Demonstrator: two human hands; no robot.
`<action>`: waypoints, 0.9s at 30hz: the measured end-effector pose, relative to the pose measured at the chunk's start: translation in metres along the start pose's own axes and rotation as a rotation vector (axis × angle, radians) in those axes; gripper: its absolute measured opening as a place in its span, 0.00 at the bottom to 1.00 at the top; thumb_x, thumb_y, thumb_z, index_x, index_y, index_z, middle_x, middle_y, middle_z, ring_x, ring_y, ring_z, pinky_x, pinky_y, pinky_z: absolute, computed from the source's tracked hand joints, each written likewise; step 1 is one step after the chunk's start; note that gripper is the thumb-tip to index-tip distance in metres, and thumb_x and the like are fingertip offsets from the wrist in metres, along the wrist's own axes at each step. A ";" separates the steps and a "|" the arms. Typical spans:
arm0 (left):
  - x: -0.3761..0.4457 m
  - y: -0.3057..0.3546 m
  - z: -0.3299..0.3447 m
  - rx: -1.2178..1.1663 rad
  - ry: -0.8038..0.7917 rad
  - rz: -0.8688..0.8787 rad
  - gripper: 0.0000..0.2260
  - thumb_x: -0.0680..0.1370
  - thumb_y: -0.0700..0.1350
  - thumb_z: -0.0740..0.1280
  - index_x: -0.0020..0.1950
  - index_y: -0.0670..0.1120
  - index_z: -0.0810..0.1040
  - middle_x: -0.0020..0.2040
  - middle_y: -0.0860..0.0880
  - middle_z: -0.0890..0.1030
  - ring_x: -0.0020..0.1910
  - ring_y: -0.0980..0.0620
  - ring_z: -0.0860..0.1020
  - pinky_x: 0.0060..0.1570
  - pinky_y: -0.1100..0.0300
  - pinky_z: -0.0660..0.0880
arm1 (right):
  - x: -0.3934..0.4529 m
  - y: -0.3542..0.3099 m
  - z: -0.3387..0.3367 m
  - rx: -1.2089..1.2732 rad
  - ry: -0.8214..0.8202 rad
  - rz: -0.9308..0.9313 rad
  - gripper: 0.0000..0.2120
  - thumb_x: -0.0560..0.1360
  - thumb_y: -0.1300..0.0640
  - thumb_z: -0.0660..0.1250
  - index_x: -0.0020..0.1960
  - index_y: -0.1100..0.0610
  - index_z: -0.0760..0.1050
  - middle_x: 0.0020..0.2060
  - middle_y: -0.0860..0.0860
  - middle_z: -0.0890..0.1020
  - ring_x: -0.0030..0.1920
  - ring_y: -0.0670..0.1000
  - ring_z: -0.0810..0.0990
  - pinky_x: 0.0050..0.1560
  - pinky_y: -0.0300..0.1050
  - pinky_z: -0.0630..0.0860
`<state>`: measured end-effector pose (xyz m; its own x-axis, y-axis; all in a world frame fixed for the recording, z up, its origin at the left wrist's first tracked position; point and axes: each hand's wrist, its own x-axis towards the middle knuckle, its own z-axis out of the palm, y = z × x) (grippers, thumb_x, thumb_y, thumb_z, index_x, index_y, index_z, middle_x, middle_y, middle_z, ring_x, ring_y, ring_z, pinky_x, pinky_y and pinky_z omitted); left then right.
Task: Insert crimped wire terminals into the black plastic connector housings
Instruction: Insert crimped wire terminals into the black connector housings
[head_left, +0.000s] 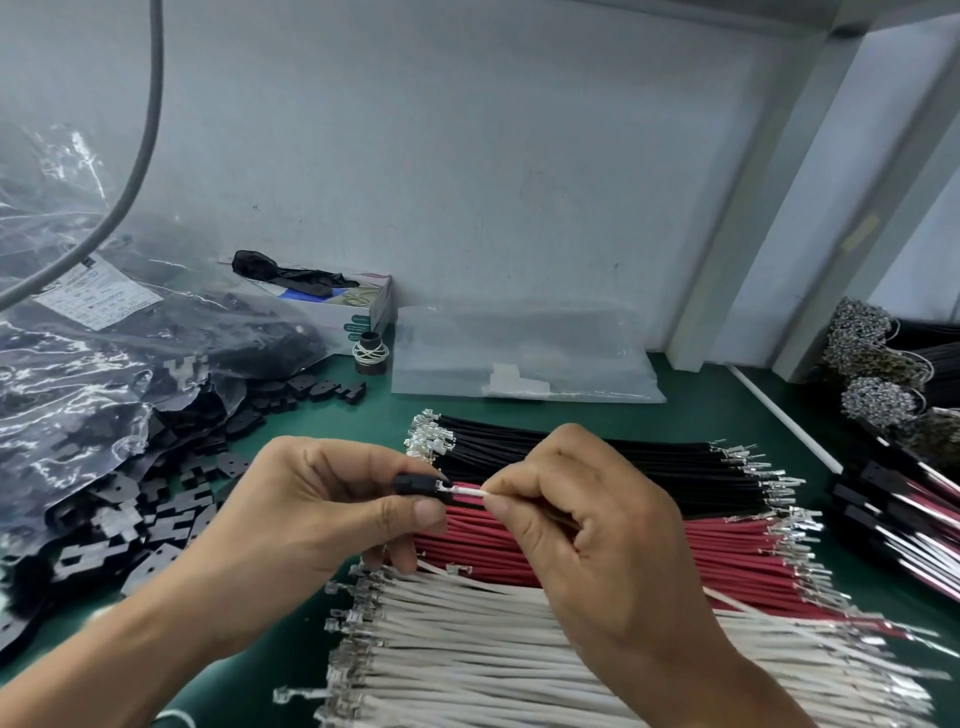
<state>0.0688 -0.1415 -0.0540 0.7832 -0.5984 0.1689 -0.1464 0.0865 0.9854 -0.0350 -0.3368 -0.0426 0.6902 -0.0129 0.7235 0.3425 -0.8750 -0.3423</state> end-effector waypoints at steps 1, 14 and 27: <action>-0.001 0.000 0.000 0.025 -0.025 0.007 0.16 0.64 0.51 0.82 0.48 0.46 0.89 0.37 0.40 0.86 0.30 0.50 0.83 0.31 0.64 0.78 | -0.001 -0.001 0.002 0.041 -0.017 0.017 0.06 0.78 0.52 0.70 0.45 0.53 0.83 0.40 0.43 0.77 0.39 0.45 0.78 0.37 0.45 0.76; -0.001 -0.004 -0.001 0.103 -0.053 0.086 0.14 0.67 0.54 0.80 0.48 0.49 0.89 0.35 0.44 0.86 0.26 0.53 0.76 0.28 0.62 0.75 | 0.000 0.002 0.008 -0.050 -0.017 -0.070 0.09 0.79 0.53 0.67 0.43 0.56 0.81 0.39 0.45 0.75 0.38 0.45 0.74 0.38 0.41 0.74; 0.005 0.008 -0.010 0.026 0.080 0.159 0.11 0.66 0.46 0.80 0.48 0.49 0.89 0.37 0.41 0.86 0.28 0.49 0.80 0.28 0.61 0.76 | 0.006 0.007 -0.005 -0.230 -0.083 -0.059 0.14 0.81 0.45 0.60 0.54 0.51 0.82 0.44 0.42 0.78 0.42 0.44 0.78 0.40 0.40 0.76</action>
<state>0.0775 -0.1353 -0.0452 0.7941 -0.5136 0.3250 -0.2875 0.1538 0.9454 -0.0314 -0.3458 -0.0379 0.7268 0.0727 0.6830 0.2357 -0.9604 -0.1487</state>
